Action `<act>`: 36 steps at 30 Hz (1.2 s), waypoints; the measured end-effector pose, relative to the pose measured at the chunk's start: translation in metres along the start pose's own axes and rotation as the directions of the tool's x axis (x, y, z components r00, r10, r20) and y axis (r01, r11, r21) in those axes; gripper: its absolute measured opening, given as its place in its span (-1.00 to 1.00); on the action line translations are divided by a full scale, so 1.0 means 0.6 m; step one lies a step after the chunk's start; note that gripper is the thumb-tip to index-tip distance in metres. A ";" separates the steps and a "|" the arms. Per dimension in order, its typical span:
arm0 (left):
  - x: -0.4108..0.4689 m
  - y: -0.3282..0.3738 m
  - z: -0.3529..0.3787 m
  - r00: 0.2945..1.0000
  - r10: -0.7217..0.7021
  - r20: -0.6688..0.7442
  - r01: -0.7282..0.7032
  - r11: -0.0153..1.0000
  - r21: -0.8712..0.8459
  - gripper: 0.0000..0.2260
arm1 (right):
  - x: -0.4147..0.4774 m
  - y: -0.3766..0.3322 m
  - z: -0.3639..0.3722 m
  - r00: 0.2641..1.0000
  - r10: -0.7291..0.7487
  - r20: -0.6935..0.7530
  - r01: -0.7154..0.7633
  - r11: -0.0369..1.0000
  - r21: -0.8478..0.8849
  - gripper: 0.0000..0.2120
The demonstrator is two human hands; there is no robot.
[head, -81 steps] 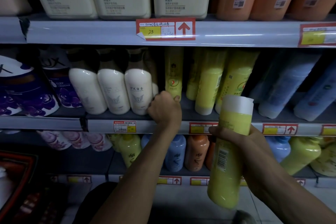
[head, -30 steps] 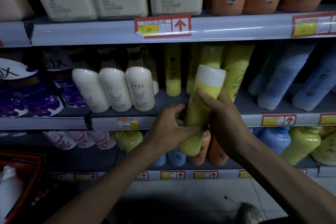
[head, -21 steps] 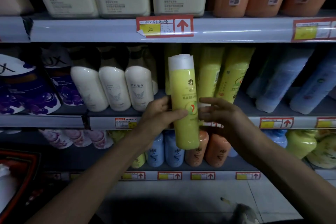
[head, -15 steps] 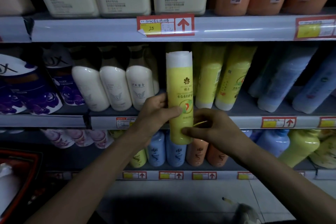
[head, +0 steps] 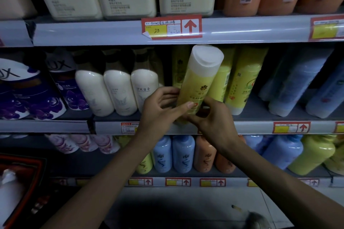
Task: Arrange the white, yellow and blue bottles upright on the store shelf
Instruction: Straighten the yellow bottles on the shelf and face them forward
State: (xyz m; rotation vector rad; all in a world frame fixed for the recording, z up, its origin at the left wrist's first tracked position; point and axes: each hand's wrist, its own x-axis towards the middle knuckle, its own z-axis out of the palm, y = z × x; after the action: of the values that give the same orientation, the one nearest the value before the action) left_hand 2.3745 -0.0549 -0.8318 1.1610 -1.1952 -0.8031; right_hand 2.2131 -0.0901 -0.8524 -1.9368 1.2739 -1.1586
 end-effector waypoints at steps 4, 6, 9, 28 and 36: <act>0.002 -0.020 0.002 0.996 -0.006 -0.086 0.015 0.995 0.096 -0.65 | 0.016 0.000 0.010 1.000 0.012 -0.014 -0.012 0.999 -0.037 -0.63; 0.002 -0.029 0.006 0.991 -0.011 -0.132 0.026 0.993 0.117 -0.68 | 0.021 0.000 0.016 1.000 0.005 -0.013 -0.006 0.999 -0.052 -0.61; 0.002 -0.035 0.010 0.983 -0.019 -0.183 0.047 0.987 0.153 -0.72 | 0.032 0.004 0.025 1.000 0.000 -0.029 -0.002 0.998 -0.060 -0.60; 0.018 -0.058 0.006 0.956 -0.195 -0.218 0.225 0.967 0.119 -0.75 | 0.052 -0.003 0.069 0.991 0.131 -0.012 -0.131 0.988 -0.078 -0.55; 0.016 -0.033 0.007 0.934 -0.322 -0.157 0.314 0.947 -0.075 -0.86 | 0.033 -0.008 0.072 0.937 0.343 0.068 -0.350 0.920 0.176 -0.46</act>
State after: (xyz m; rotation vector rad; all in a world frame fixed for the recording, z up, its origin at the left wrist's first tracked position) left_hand 2.3744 -0.0700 -0.8486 1.3740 -0.8547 -0.9508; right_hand 2.2564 -0.1072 -0.8622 -1.5139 1.3694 -1.0158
